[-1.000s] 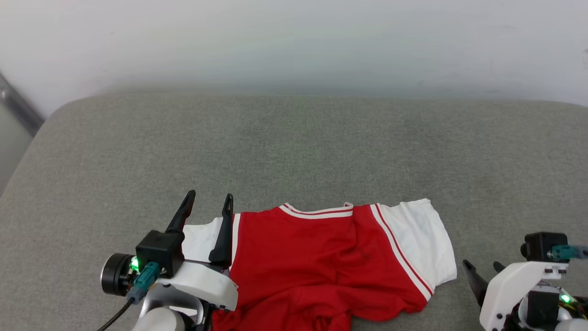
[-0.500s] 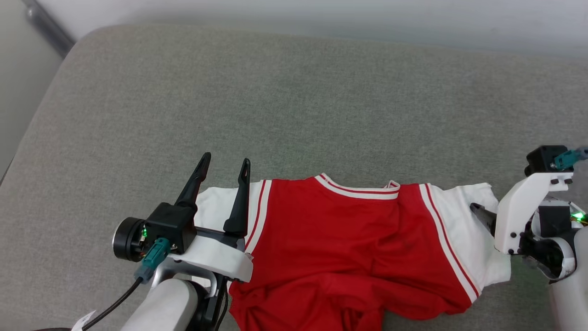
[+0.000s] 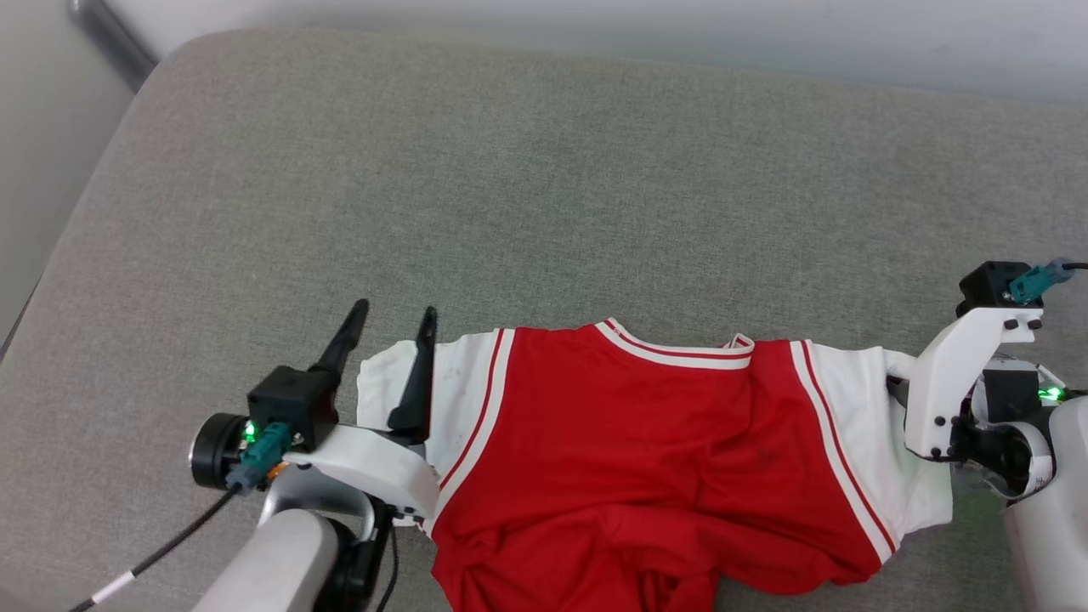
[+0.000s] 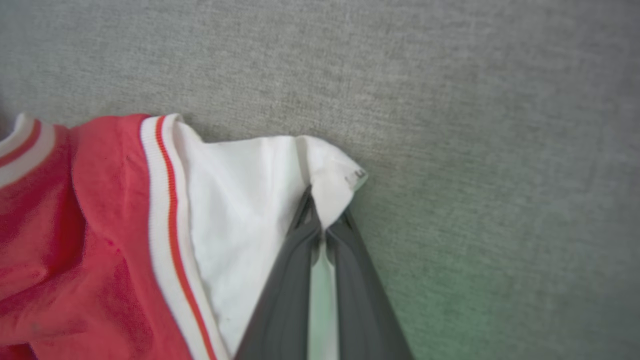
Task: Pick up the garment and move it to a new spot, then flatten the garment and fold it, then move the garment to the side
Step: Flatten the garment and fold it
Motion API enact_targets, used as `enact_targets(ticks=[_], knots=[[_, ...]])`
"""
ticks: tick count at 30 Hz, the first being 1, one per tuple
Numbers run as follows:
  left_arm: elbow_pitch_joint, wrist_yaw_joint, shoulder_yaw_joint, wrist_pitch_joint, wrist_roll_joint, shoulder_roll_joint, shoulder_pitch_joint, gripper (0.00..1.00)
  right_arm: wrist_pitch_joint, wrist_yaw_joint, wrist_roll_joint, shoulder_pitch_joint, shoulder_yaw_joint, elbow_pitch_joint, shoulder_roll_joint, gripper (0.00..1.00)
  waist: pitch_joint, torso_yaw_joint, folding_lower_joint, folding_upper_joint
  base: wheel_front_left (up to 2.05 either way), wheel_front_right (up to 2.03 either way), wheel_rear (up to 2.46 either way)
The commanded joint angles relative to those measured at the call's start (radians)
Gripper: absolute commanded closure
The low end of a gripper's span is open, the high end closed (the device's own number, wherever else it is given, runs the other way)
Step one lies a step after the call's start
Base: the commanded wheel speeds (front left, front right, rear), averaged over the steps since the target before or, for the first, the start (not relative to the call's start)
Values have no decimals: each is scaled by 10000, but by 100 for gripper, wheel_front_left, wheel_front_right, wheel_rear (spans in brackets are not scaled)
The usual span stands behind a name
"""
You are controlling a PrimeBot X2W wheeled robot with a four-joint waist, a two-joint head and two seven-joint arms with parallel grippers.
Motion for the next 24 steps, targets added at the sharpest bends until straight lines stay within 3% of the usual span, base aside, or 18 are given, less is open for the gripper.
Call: enact_targets(ticks=[1, 3, 10, 13, 19, 24], knots=[[97, -57, 104, 224, -177, 153, 80, 0, -128, -2, 7, 394, 100, 82, 106, 100, -227, -183, -1, 0, 0, 0, 0], [158, -86, 212, 404, -297, 293, 77, 0, -256, -2, 35, 373, 75, -71, 96, 100, -311, -262, -1, 0, 0, 0, 0], [1195, -1128, 442, 3852, -2091, 1619, -16, 0, -425, -2, 77, 974, -42, -1443, 135, 100, -641, -1111, -1, 0, 0, 0, 0], [1608, -1342, 479, 5292, -2750, 2031, -93, 0, -311, -2, 30, 1219, -9, -2004, 313, 100, -489, -1464, -1, 0, 0, 0, 0], [2171, -1499, 646, 6598, -3462, 2505, -207, 0, -212, -2, -8, 1544, 29, -2729, 617, 100, -157, -1953, -1, 0, 0, 0, 0], [2588, -1772, 595, 7220, -3868, 2460, -410, 0, -180, -3, 11, 1736, -14, -2973, 760, 100, 143, -2243, -1, 0, 0, 0, 0]])
